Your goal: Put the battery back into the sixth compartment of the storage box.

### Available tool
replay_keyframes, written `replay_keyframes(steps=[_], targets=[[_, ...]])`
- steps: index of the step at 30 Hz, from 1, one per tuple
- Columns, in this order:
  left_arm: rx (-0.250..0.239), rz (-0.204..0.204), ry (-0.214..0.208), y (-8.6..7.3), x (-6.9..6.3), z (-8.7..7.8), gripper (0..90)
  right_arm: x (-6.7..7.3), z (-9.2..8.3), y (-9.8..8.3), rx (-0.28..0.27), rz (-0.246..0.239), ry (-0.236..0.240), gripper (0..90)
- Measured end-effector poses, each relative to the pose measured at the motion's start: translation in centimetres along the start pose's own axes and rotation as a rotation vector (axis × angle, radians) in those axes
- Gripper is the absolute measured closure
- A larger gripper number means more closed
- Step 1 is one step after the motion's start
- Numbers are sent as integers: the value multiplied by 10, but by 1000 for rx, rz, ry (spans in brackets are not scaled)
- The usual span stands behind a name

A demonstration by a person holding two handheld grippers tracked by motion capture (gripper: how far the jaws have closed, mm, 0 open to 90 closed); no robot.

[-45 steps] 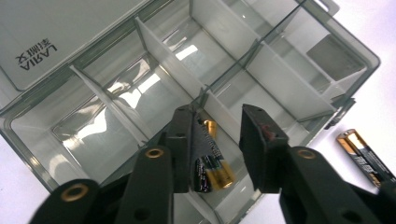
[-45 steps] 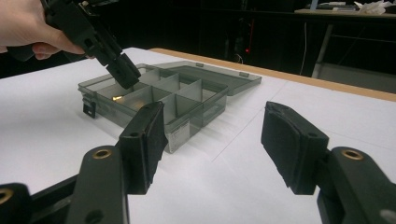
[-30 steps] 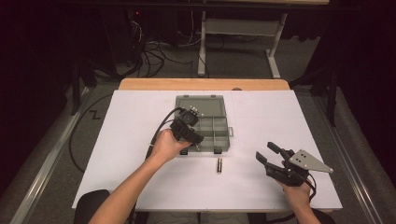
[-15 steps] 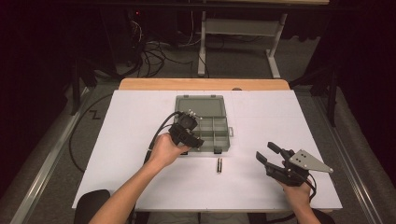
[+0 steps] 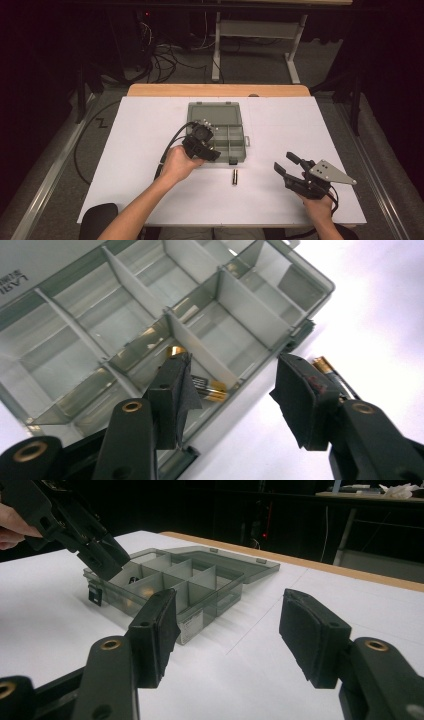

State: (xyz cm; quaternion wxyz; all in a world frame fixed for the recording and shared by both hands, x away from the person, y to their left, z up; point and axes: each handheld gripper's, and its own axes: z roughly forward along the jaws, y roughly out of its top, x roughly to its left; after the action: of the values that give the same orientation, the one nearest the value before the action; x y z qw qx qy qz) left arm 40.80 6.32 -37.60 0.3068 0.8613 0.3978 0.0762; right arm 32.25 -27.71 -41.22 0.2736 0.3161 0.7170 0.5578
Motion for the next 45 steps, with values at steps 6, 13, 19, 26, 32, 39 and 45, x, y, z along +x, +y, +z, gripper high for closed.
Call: replay_keyframes(steps=[6, 13, 19, 26, 32, 39, 45], targets=[[3, 26, -15, -1, -11, 1, 482, 0, -2, 0, -7, 4, -2, 421], [19, 57, -43, -2, -24, 6, 481, 0, -1, 0, 0, -2, 1, 421], [37, 49, -42, -2, -27, 12, 482, -1, -1, 0, 4, 3, 0, 420], [49, 68, -57, -2, -35, 16, 481, 1, -1, 0, 0, -4, 2, 421], [74, 63, -65, -2, -39, 23, 503, 0, 0, 0, 4, 4, 1, 421], [86, 76, -74, 0, -46, 28, 509, 0, -1, 0, 4, -3, 0, 422], [95, 88, -79, 2, -52, 34, 508, 0, 0, 0, 8, -4, 0, 422]])
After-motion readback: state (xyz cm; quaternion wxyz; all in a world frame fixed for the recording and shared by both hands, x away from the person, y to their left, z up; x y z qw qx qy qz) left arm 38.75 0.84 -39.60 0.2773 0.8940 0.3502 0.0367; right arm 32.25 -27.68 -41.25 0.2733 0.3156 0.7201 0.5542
